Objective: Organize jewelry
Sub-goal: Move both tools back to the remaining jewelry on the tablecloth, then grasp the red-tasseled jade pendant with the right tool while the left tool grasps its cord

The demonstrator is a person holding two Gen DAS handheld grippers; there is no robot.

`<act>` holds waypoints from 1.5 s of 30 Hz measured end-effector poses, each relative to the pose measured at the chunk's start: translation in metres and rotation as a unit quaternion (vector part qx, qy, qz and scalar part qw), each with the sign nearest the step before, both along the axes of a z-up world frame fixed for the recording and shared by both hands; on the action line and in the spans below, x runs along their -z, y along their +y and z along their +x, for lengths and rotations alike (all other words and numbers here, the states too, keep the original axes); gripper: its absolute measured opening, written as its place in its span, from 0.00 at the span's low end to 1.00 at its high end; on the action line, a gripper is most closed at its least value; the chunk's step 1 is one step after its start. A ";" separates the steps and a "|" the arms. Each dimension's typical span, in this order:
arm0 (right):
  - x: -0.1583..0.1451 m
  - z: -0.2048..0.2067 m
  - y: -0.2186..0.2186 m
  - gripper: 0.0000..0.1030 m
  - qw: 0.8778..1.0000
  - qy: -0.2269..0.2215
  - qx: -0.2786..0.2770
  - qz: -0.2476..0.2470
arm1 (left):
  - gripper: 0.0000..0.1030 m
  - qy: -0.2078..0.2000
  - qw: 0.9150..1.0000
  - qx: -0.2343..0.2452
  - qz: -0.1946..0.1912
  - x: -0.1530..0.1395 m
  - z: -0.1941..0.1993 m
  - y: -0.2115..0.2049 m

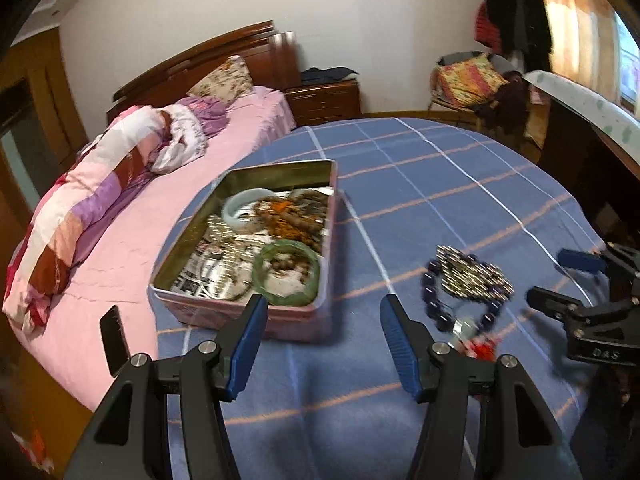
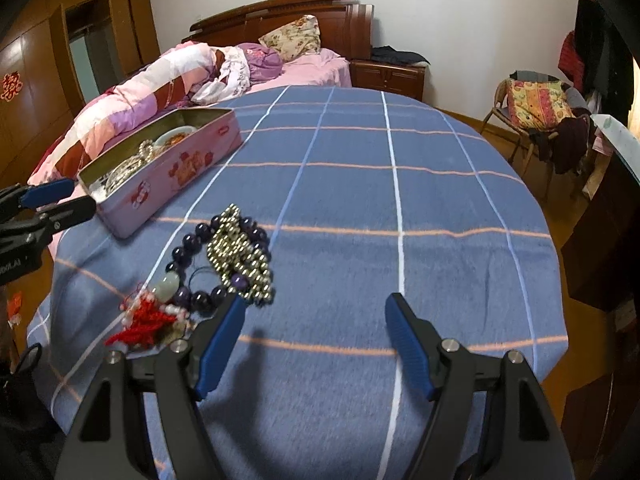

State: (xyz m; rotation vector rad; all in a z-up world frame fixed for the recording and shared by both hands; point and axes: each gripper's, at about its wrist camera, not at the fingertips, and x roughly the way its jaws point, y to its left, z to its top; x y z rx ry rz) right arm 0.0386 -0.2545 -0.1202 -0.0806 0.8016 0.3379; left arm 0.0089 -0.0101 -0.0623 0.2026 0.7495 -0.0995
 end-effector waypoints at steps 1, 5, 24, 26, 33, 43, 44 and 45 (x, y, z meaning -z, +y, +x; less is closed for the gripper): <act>0.000 -0.003 0.001 0.73 1.000 0.000 -0.001 -0.001 | 0.57 0.001 1.000 0.007 0.001 0.001 -0.003 -0.002; -0.001 -0.014 0.003 0.73 1.000 -0.002 -0.005 -0.002 | 0.57 0.010 1.000 0.021 0.012 0.011 -0.010 -0.007; -0.005 -0.024 0.049 0.49 0.997 0.008 -0.078 0.002 | 0.57 0.034 0.997 0.071 -0.014 0.023 -0.018 -0.007; -0.005 -0.021 0.043 0.49 0.998 0.010 -0.063 0.003 | 0.57 0.043 0.995 0.085 -0.014 0.026 -0.018 -0.012; -0.006 -0.020 0.041 0.50 0.998 0.005 -0.056 0.000 | 0.57 0.067 0.990 0.124 0.006 0.038 -0.015 -0.033; -0.005 -0.019 0.040 0.51 0.999 0.003 -0.051 -0.001 | 0.03 0.073 0.987 0.138 -0.029 0.039 -0.008 -0.029; -0.005 -0.019 0.039 0.51 0.999 0.003 -0.050 0.000 | 0.03 0.064 0.988 0.135 -0.033 0.033 -0.009 -0.026; -0.005 -0.019 0.039 0.51 0.999 0.004 -0.049 0.000 | 0.03 0.054 0.989 0.131 -0.038 0.026 -0.010 -0.022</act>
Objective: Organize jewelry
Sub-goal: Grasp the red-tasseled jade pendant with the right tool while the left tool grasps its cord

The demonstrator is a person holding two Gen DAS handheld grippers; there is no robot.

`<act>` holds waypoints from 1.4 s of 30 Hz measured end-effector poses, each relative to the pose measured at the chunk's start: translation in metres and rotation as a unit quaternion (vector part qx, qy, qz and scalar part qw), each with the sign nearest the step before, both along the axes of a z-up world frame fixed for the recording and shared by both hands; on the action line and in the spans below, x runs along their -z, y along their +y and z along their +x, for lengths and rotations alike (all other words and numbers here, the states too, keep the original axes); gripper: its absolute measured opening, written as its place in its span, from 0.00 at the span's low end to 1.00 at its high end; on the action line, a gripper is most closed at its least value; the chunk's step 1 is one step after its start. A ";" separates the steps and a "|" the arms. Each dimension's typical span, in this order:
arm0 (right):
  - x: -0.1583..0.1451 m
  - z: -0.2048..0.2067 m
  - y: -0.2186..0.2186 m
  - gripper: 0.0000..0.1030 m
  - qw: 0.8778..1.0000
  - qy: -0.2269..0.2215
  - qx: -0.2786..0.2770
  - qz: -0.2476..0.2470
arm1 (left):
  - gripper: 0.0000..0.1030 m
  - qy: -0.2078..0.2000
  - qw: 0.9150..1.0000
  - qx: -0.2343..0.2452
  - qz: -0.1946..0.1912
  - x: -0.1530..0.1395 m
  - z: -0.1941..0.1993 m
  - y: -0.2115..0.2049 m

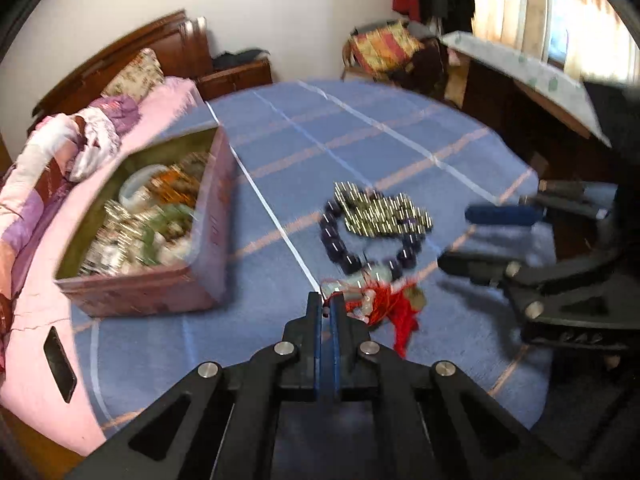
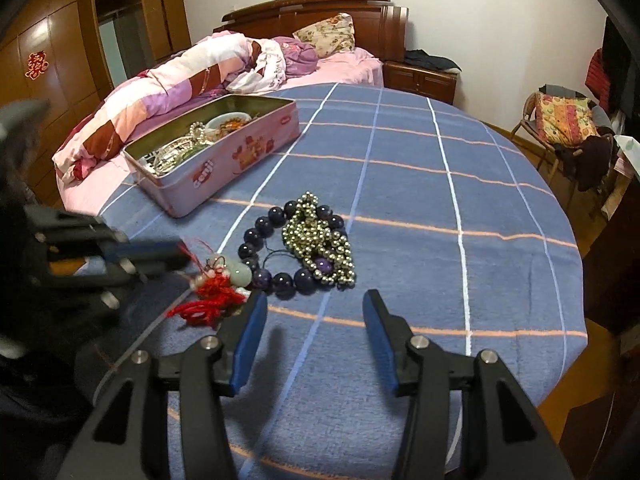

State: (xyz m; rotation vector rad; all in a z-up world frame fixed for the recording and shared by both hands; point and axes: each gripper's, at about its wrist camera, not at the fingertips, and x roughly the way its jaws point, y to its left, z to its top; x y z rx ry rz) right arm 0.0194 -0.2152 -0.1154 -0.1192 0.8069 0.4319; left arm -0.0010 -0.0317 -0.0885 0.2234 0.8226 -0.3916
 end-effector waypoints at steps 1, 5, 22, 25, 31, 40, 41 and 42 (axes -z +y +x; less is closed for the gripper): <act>0.000 0.000 0.000 0.51 1.000 0.000 0.000 0.000 | 0.03 -0.008 1.000 -0.005 -0.005 -0.007 0.000 0.004; -0.002 -0.002 0.000 0.51 1.000 -0.003 -0.003 0.001 | 0.03 -0.041 0.999 -0.019 -0.009 -0.030 0.000 0.016; 0.006 -0.001 0.043 0.42 0.996 0.034 -0.087 0.007 | 0.03 -0.047 0.998 -0.043 0.001 -0.034 0.008 0.038; 0.014 0.000 0.049 0.18 0.994 0.048 -0.102 0.005 | 0.03 -0.047 0.998 -0.045 -0.001 -0.035 0.009 0.039; 0.002 -0.007 0.045 0.08 0.995 0.012 -0.098 0.004 | 0.03 -0.057 0.997 -0.046 -0.007 -0.045 0.007 0.042; -0.031 -0.006 0.027 0.08 0.997 -0.028 -0.069 0.033 | 0.03 -0.084 0.995 -0.053 -0.018 -0.069 0.002 0.050; -0.035 -0.005 0.027 0.08 0.997 -0.033 -0.068 0.036 | 0.03 -0.088 0.994 -0.054 -0.018 -0.072 0.001 0.052; -0.038 -0.005 0.027 0.08 0.996 -0.036 -0.067 0.038 | 0.03 -0.092 0.994 -0.055 -0.019 -0.075 0.001 0.053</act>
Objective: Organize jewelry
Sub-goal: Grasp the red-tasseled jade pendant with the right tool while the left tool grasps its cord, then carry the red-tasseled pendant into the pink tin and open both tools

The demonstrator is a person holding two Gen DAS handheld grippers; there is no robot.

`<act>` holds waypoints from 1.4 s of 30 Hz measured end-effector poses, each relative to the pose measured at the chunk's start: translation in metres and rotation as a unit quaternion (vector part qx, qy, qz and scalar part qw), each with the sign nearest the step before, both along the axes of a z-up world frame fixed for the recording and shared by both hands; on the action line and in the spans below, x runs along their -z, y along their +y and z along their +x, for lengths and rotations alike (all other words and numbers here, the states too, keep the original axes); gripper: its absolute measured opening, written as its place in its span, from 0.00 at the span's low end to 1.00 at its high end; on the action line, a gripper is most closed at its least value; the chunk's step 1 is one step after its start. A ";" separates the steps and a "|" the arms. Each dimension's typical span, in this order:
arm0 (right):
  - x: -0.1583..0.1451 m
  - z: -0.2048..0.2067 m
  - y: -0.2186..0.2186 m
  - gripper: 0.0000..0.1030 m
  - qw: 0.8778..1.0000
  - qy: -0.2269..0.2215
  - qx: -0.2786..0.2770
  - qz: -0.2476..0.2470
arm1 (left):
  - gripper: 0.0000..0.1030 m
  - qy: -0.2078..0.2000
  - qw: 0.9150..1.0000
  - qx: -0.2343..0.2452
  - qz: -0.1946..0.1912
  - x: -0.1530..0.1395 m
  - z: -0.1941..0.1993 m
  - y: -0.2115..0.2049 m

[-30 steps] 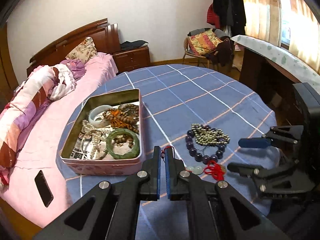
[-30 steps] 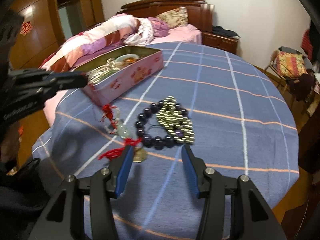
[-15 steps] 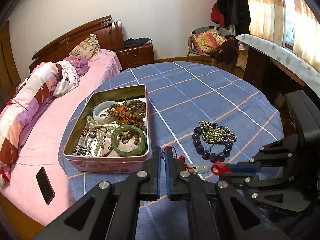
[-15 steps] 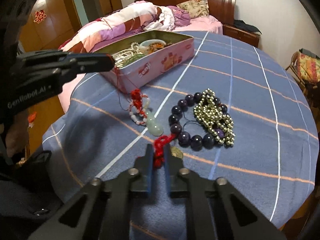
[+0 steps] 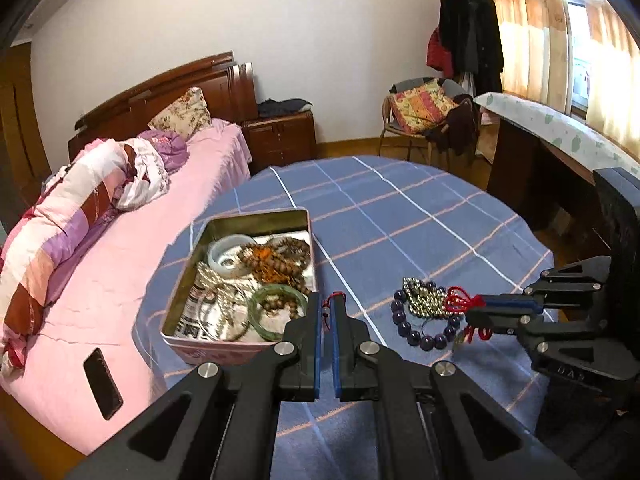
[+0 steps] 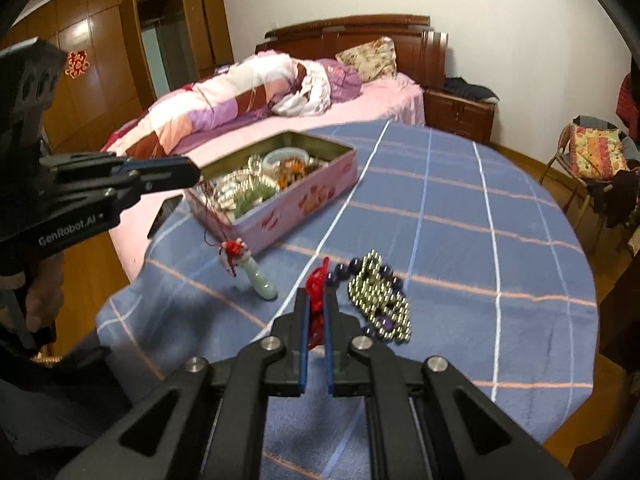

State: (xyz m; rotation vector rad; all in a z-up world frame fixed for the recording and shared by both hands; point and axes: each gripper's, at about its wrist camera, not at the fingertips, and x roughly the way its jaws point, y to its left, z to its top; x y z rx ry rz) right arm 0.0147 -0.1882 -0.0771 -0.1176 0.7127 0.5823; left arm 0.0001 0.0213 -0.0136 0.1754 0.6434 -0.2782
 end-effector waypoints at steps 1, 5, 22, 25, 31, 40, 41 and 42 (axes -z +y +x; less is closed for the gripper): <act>-0.004 0.001 0.000 0.08 1.000 -0.005 0.001 0.003 | 0.03 -0.005 1.000 -0.003 -0.001 -0.004 0.000 0.003; -0.018 0.006 -0.001 0.08 1.000 -0.024 0.006 0.015 | 0.03 -0.021 1.000 -0.019 -0.005 -0.019 0.001 0.016; -0.062 0.038 0.027 0.08 0.996 -0.071 -0.016 0.045 | 0.03 -0.079 0.992 -0.091 -0.020 -0.066 0.021 0.073; -0.066 0.044 0.035 0.08 0.996 -0.075 -0.024 0.044 | 0.03 -0.087 0.992 -0.094 -0.017 -0.072 0.026 0.077; -0.071 0.058 0.053 0.08 0.995 -0.074 -0.040 0.048 | 0.03 -0.098 0.990 -0.099 -0.012 -0.079 0.035 0.085; -0.077 0.072 0.078 0.08 0.994 -0.074 -0.057 0.050 | 0.03 -0.094 0.989 -0.111 -0.013 -0.074 0.049 0.097; -0.077 0.073 0.080 0.08 0.994 -0.074 -0.057 0.050 | 0.03 -0.092 0.989 -0.113 -0.013 -0.072 0.051 0.099; -0.077 0.074 0.083 0.08 0.994 -0.073 -0.059 0.050 | 0.03 -0.089 0.990 -0.112 -0.014 -0.070 0.051 0.099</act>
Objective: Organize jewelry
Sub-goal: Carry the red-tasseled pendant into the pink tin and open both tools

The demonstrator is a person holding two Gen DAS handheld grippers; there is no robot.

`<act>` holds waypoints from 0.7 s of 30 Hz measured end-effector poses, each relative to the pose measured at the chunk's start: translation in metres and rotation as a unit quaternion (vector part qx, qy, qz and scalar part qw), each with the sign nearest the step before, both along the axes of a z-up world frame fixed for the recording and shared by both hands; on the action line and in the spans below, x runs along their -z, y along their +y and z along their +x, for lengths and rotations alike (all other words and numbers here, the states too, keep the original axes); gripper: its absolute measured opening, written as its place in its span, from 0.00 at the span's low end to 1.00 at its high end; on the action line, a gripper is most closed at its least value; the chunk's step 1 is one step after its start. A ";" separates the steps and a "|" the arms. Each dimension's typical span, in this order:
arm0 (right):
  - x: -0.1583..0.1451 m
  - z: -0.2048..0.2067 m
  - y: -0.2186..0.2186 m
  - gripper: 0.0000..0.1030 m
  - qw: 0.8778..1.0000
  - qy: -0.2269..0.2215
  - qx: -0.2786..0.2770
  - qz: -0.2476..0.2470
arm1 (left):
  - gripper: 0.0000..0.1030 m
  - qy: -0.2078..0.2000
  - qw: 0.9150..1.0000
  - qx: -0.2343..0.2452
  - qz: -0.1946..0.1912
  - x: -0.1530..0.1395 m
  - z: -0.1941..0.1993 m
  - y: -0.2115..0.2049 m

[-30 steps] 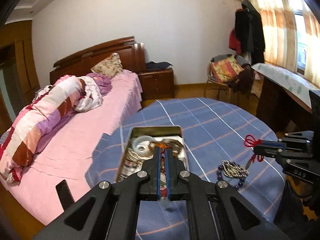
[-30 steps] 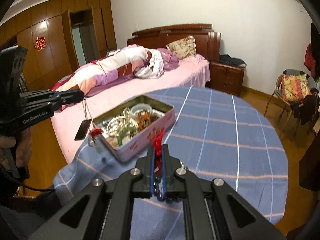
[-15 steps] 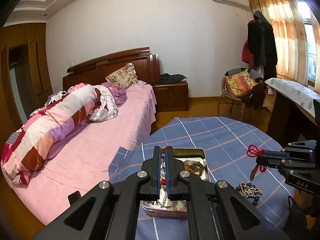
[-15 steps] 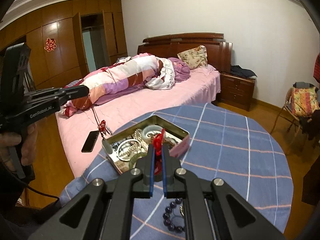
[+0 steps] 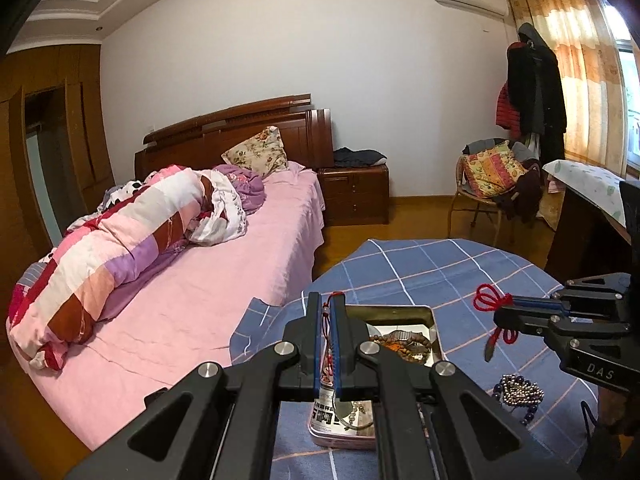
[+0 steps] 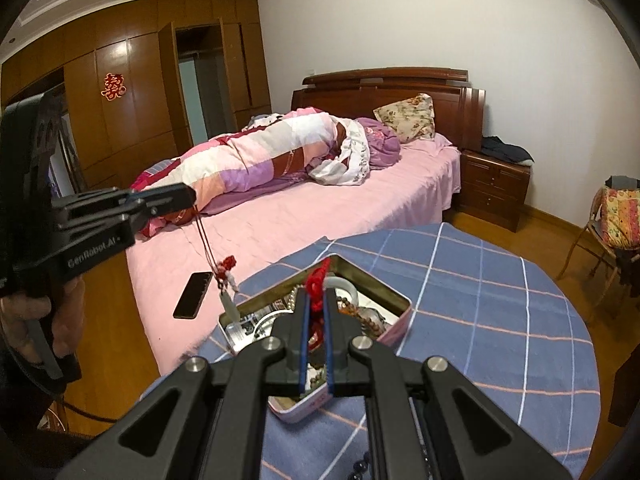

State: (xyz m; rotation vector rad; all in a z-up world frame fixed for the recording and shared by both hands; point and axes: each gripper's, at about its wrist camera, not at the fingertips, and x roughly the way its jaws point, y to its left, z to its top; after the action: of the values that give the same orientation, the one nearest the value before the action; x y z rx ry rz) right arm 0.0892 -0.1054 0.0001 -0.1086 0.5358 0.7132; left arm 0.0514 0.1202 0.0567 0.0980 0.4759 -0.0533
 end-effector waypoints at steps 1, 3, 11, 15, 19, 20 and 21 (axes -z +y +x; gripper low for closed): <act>0.000 0.001 0.002 0.08 1.000 0.001 -0.001 0.000 | 0.03 0.002 1.000 -0.001 0.000 0.001 0.001 0.001; 0.002 0.004 0.006 0.08 1.000 0.002 -0.002 0.000 | 0.03 0.007 1.000 -0.002 -0.002 0.005 0.004 0.003; 0.005 0.012 0.015 0.08 1.000 0.009 -0.004 0.004 | 0.03 0.022 1.000 -0.008 -0.006 0.018 0.014 0.006; 0.006 0.016 0.020 0.08 1.000 0.014 -0.005 0.012 | 0.03 0.027 1.000 -0.010 -0.008 0.022 0.017 0.008; 0.008 0.019 0.023 0.08 1.000 0.018 -0.006 0.014 | 0.03 0.029 0.999 -0.008 -0.009 0.024 0.018 0.006; 0.009 0.020 0.024 0.08 1.000 0.019 -0.006 0.014 | 0.03 0.030 0.999 -0.007 -0.008 0.025 0.018 0.005; 0.009 0.021 0.025 0.08 1.000 0.020 -0.006 0.014 | 0.03 0.031 0.999 -0.007 -0.009 0.026 0.019 0.004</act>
State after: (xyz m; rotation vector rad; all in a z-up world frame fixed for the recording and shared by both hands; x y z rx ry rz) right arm 0.1097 -0.0805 -0.0086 -0.0721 0.5638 0.7356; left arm 0.0700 0.1245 0.0312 0.0765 0.5386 -0.0476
